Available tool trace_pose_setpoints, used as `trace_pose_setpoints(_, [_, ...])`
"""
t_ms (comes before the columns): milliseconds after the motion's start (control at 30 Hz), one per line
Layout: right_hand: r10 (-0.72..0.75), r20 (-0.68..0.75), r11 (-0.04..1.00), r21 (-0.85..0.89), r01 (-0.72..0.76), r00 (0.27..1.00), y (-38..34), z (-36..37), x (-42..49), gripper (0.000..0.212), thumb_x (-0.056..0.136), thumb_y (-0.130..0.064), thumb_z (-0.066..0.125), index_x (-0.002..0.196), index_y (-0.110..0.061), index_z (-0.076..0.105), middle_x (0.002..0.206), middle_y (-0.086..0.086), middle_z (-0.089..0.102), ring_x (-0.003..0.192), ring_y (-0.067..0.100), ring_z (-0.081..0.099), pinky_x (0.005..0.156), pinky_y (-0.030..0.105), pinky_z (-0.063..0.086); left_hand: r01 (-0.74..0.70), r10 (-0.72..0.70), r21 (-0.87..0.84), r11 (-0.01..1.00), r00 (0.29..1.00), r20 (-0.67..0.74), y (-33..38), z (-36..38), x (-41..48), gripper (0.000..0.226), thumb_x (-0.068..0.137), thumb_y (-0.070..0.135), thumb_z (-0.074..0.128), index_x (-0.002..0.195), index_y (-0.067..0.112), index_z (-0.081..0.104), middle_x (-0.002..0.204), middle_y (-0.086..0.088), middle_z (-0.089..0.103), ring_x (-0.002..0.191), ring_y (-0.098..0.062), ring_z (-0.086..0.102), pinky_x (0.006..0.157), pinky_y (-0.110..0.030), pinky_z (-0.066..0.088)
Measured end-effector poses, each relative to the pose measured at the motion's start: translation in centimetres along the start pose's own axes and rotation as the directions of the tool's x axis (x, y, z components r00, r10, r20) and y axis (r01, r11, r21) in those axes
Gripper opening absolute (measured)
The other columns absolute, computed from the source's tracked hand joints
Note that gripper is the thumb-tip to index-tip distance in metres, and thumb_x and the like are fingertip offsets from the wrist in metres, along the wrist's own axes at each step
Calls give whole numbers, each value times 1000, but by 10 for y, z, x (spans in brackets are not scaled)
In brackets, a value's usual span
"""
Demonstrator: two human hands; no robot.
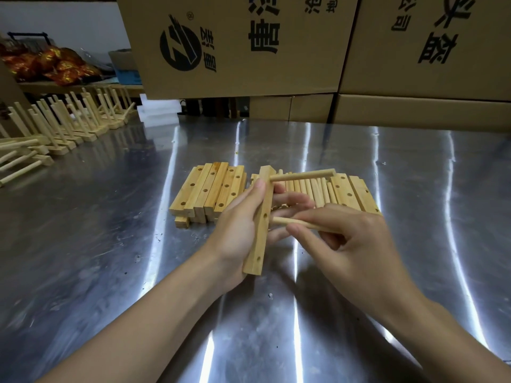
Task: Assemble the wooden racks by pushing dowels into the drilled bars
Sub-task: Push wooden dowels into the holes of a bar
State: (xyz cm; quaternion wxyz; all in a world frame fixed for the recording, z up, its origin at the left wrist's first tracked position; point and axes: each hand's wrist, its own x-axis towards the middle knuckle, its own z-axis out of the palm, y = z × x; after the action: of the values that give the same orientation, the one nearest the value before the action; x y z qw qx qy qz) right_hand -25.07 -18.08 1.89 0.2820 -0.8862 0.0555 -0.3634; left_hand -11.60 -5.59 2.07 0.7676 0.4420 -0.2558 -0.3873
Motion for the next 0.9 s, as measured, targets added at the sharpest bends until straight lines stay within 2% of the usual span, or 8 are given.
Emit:
trace_pose_setpoints(67, [-39, -1, 999, 9, 39, 999, -4, 3, 0, 14, 96, -32, 76, 107, -36, 83, 80, -38, 61, 70, -9, 57, 62, 5, 34, 20, -19, -25, 1000, 1000, 14, 0, -1, 0, 44, 116, 39, 35, 131, 2, 54, 125, -24, 74, 119, -36, 73, 90, -42, 64])
trace_pose_setpoints(167, [-24, 4, 1000, -9, 24, 1000, -4, 6, -2, 15, 97, -31, 78, 110, -35, 83, 91, -26, 72, 74, -9, 59, 65, 6, 37, 34, -35, 21, 999, 999, 35, -4, -4, 0, 45, 116, 42, 35, 129, 5, 56, 129, -19, 74, 122, -35, 72, 103, -51, 59])
trace_pose_setpoints(300, [-21, -14, 1000, -20, 20, 1000, -2, 8, -3, 14, 98, -30, 75, 109, -31, 84, 95, -23, 75, 90, -18, 61, 72, 4, 39, 7, -12, 113, 994, 999, 43, -7, -5, -1, 45, 116, 43, 33, 130, 7, 57, 130, -15, 74, 121, -34, 72, 107, -56, 55])
trace_pose_setpoints(433, [-20, -4, 1000, -8, 20, 1000, -5, 8, -4, 16, 100, -31, 71, 110, -30, 83, 97, -19, 78, 95, -3, 72, 74, 17, 53, -46, 42, 182, 982, 999, 21, -10, -2, -3, 45, 115, 44, 33, 128, 7, 55, 128, -16, 74, 121, -38, 71, 111, -71, 46])
trace_pose_setpoints(500, [-17, -5, 999, 44, 17, 1000, -7, 8, -5, 15, 100, -28, 71, 107, -27, 84, 100, -20, 79, 104, -6, 72, 78, 17, 57, -77, 75, 210, 975, 997, 16, -12, 0, -5, 45, 115, 44, 33, 127, 5, 53, 126, -18, 74, 121, -40, 70, 108, -73, 47])
trace_pose_setpoints(633, [47, 28, 992, 120, -50, 998, -11, 8, -8, 14, 100, -21, 73, 101, -26, 86, 101, -28, 78, 98, -12, 71, 73, 8, 50, -133, 131, 239, 962, 991, 23, -12, 3, -7, 46, 117, 39, 31, 128, -3, 48, 122, -25, 71, 119, -37, 72, 98, -66, 57])
trace_pose_setpoints(767, [185, 110, 954, 220, -206, 977, -11, 9, -8, 15, 101, -23, 73, 100, -28, 86, 94, -25, 79, 94, -3, 74, 80, 25, 58, -159, 152, 300, 941, 987, 45, -12, 3, -9, 45, 117, 39, 31, 126, 0, 51, 122, -22, 71, 117, -32, 74, 92, -56, 63])
trace_pose_setpoints(900, [284, 195, 879, 337, -336, 939, -12, 7, -6, 17, 100, -22, 72, 93, -28, 87, 90, -17, 81, 103, -2, 71, 86, 23, 55, -164, 153, 322, 932, 986, 59, -12, 2, -8, 44, 116, 41, 32, 127, 4, 53, 121, -17, 72, 117, -31, 74, 92, -55, 63])
